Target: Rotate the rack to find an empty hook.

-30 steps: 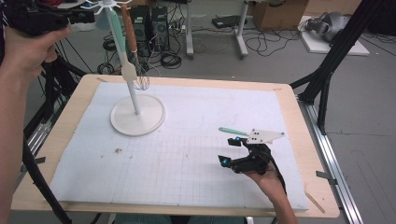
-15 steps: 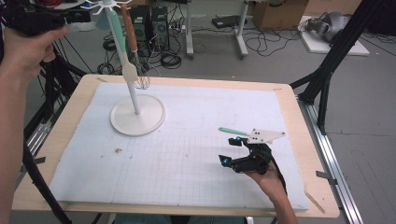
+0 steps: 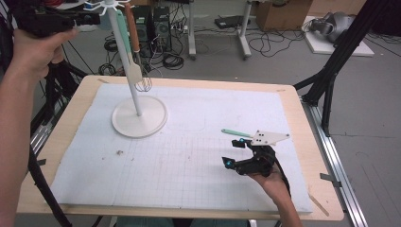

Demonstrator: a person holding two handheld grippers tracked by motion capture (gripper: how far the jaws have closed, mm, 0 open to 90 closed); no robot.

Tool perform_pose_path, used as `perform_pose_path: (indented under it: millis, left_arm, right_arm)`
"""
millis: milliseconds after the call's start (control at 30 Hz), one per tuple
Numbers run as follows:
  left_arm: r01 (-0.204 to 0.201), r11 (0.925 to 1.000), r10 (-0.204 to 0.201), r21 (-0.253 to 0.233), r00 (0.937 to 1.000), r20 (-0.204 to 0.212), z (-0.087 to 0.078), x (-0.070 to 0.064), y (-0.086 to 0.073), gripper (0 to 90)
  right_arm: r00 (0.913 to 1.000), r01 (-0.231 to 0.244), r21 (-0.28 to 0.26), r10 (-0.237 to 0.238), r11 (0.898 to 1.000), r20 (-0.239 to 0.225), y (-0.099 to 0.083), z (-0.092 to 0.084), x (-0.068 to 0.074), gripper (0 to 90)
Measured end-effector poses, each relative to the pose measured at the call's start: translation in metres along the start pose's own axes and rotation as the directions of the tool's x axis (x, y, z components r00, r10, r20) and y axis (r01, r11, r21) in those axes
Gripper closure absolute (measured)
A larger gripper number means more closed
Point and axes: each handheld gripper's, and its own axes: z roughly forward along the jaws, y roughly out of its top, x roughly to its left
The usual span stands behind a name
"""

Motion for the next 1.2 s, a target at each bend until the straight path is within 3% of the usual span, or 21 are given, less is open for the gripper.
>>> perform_pose_path:
  millis: [733, 1200]
  left_arm:
    - [-0.016, 0.9999, 0.016, 0.001, 0.9997, 0.017, 0.018, -0.014, 0.001, 89.4]
    - [-0.021, 0.9997, 0.021, 0.01, 0.9998, 0.007, 0.019, -0.019, 0.002, 87.9]
  right_arm:
    - [1.0, 0.004, -0.002, -0.004, 1.0, -0.004, 0.001, 0.0, 0.002, 21.3]
    - [1.0, 0.008, -0.003, -0.008, 1.0, -0.002, 0.001, 0.0, 0.003, 21.3]
